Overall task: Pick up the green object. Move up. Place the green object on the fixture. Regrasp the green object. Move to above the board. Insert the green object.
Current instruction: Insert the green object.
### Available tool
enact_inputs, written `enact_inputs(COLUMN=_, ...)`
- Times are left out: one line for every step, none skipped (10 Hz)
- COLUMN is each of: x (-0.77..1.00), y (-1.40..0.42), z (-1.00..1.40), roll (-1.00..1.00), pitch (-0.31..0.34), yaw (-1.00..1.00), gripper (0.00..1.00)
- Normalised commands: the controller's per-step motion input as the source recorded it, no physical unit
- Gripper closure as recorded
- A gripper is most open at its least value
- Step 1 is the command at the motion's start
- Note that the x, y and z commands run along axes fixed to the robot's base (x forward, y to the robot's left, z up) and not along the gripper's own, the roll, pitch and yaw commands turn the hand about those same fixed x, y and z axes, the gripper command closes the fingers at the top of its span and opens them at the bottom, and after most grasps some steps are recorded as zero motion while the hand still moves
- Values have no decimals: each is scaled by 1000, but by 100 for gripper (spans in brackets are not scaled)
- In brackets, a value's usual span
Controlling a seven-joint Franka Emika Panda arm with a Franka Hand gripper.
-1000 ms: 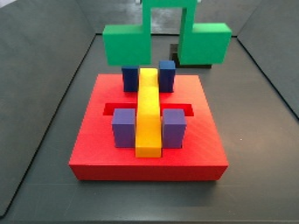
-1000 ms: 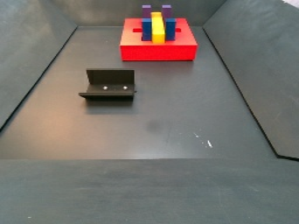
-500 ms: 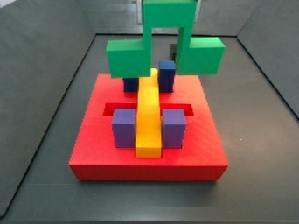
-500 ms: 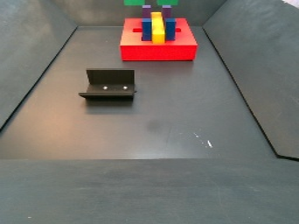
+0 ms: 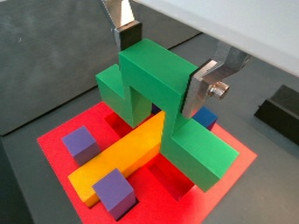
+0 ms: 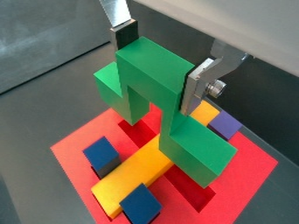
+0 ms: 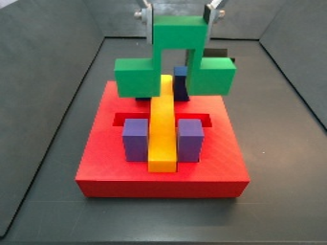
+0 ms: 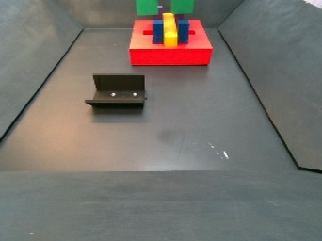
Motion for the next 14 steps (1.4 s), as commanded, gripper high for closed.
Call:
enact_inputs(x=-197, y=0, z=-20, roll=-280, pitch=-96, yaw=-91, gripper=100)
enact_inputs(x=-226, y=0, z=0, roll=-260, pitch=-104, yaw=-89, gripper=100)
enact_inputs(x=-183, y=0, z=0, roll=-256, pitch=-87, yaw=-77, gripper=100)
enact_inputs(x=-149, y=0, z=0, roll=-276, pitch=-83, yaw=-74, gripper=100)
enact_inputs(x=-137, y=0, z=0, roll=-284, pitch=-81, yaw=-80, gripper=100)
enact_inputs(x=-57, y=0, z=0, roll=-160, pitch=-47, yaw=-26, gripper=100)
enact_inputs(x=0, y=0, z=-49, roll=-151, pitch=-51, yaw=-11, gripper=100)
enact_inputs(x=43, y=34, z=-114, roll=-113, pitch=-39, yaw=0, gripper=100)
enact_inputs(x=0, y=60, z=-111, roll=-3, pitch=-3, yaw=0, gripper=100)
enact_inputs(x=0, y=94, z=-140, roll=0, pitch=0, yaw=0, gripper=100)
enact_inputs(x=0, y=80, z=-123, roll=0, pitch=-4, yaw=0, gripper=100)
enact_inputs(x=0, y=83, z=-137, roll=0, pitch=-4, yaw=0, gripper=100)
enact_inputs(x=0, y=86, z=-154, roll=0, pitch=-4, yaw=0, gripper=100)
enact_inputs(x=0, y=60, z=-123, roll=0, pitch=0, yaw=0, gripper=100)
